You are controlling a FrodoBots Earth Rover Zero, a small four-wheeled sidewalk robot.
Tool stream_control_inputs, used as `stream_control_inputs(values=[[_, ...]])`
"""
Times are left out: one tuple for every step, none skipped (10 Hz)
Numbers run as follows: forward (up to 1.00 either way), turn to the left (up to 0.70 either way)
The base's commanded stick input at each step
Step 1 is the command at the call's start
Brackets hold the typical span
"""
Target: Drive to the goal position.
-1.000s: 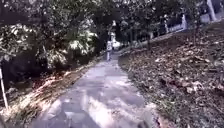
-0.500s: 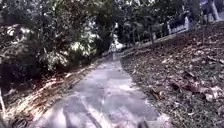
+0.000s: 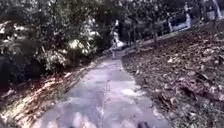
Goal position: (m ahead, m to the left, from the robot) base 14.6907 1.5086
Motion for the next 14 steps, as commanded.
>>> stream_control_inputs(values=[[0.50, 0.00], [0.50, 0.00], [0.50, 0.00], [0.50, 0.00], [0.50, 0.00], [0.50, 0.00], [0.50, 0.00], [0.50, 0.00], [0.50, 0.00], [0.50, 0.00], [0.50, 0.00], [0.50, 0.00], [0.50, -0.45], [0.50, -0.50]])
